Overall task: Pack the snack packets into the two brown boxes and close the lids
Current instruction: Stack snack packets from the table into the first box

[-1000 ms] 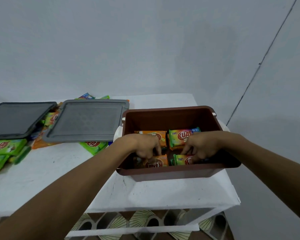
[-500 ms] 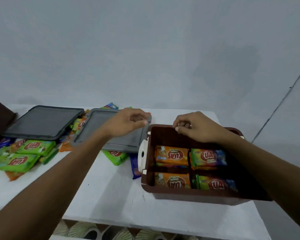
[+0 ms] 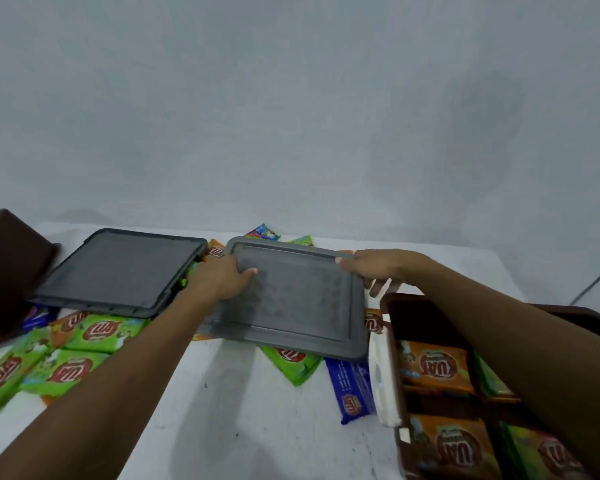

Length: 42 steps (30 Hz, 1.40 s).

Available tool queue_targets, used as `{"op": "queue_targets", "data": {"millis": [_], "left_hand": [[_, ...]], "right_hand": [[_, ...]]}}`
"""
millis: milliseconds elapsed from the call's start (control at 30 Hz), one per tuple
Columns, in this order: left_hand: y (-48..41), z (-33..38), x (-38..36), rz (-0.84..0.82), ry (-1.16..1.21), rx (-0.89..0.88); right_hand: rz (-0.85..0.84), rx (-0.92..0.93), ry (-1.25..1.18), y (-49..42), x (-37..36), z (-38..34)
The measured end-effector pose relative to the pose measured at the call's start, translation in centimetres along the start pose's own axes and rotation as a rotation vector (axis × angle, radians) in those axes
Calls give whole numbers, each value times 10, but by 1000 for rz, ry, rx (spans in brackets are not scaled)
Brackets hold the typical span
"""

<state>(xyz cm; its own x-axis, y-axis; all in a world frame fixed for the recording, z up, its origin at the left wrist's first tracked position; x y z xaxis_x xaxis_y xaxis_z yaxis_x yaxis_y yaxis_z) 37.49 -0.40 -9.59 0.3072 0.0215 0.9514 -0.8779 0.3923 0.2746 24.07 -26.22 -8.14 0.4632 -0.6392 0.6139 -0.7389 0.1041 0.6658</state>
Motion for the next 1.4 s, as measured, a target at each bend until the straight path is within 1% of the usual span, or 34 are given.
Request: {"op": "queue_targets", "data": {"millis": [100, 200, 267, 333, 433, 500, 633, 733, 833, 933, 1033, 1100, 1233, 1267, 1333, 1400], "left_hand": [[-10, 9, 15, 42, 41, -53], [-17, 27, 32, 78, 128, -101], [-19, 50, 43, 119, 216, -145], [-24, 80, 50, 116, 362, -210], [-36, 121, 46, 45, 631, -260], [-45, 152, 41, 0, 697, -285], [-57, 223, 23, -90, 619, -329], [-63, 262, 2, -201, 677, -312], [-69, 288, -18, -304, 743, -292], [-74, 299, -34, -374, 722, -244], [-81, 295, -36, -333, 634, -203], [-84, 293, -33, -304, 574, -206], [-84, 294, -33, -333, 607, -227], [-84, 295, -34, -336, 573, -238], [-82, 297, -31, -299, 428, -292], [-78, 294, -25, -250, 344, -352]], "right_hand": [[25, -1, -209, -10, 6, 3], [158, 47, -437, -5, 33, 17], [245, 56, -476, 4, 56, 33], [290, 37, -475, 12, 76, 54], [310, -54, -503, 19, 98, 103], [306, -121, -501, 21, 108, 139], [254, -220, -478, 20, 113, 201], [244, -298, -459, 20, 118, 237], [230, -347, -397, 17, 126, 265], [208, -339, -367, 11, 129, 275], [187, -300, -364, 5, 129, 270], [188, -285, -363, 2, 129, 268], [228, -270, -381, 2, 135, 270], [247, -264, -375, 2, 137, 270], [295, -247, -273, 1, 142, 267], [338, -225, -56, 3, 147, 257]]}}
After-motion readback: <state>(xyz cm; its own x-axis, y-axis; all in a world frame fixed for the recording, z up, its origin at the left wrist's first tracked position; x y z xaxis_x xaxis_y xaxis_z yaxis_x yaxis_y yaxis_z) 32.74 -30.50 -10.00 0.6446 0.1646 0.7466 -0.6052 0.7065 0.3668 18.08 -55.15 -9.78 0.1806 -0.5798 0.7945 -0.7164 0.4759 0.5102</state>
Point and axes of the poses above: each hand's wrist, its own y-axis away from the middle knuckle, its own x-axis out of the back of the hand, z = x × y, the point moved 8 cm from there along -y, towards the middle knuckle, and after that the axes turned 9 degrees about -z, right-handed, at the moved point
